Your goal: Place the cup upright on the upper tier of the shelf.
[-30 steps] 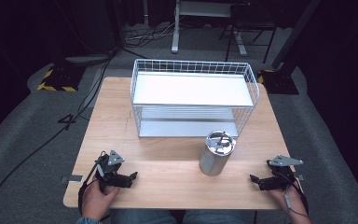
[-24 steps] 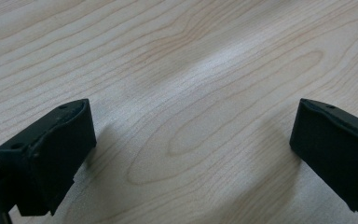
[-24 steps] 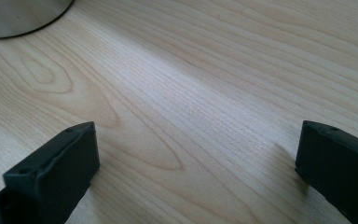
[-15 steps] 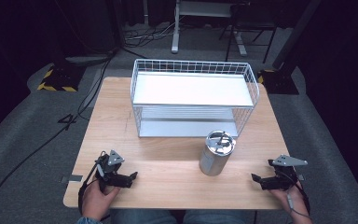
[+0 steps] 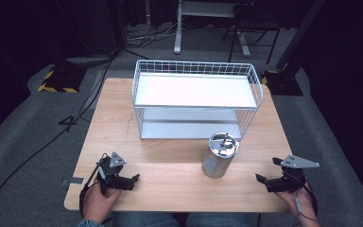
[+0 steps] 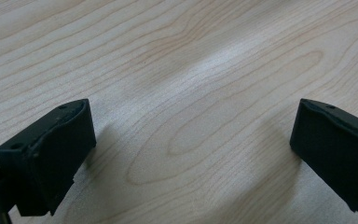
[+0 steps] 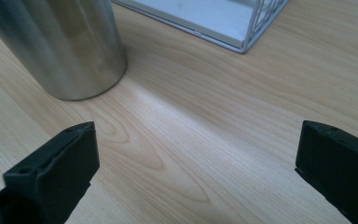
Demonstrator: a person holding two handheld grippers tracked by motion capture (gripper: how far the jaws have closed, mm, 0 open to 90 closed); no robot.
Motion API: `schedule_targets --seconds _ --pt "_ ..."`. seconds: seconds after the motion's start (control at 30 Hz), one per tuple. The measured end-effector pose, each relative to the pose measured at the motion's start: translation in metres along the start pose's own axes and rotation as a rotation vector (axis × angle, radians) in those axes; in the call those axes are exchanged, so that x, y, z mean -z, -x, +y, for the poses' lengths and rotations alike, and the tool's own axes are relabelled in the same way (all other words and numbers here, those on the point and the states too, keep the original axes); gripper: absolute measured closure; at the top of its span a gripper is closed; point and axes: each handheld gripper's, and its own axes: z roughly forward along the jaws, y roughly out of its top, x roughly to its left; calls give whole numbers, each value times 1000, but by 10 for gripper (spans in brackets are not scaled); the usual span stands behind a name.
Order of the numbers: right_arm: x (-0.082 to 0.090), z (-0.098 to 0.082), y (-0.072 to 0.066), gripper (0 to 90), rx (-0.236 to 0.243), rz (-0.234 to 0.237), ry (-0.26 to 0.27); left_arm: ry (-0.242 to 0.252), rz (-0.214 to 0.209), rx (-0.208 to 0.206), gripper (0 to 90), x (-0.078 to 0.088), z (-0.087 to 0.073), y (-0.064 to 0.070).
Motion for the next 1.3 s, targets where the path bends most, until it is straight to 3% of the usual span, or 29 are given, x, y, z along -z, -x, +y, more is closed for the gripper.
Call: schedule_targets --seconds 0.77,1.3 --pt "22 31 -26 0 45 71 120 0 0 0 5 0 0 0" --pt "14 52 -43 0 75 125 163 -1 0 0 4 0 0 0"
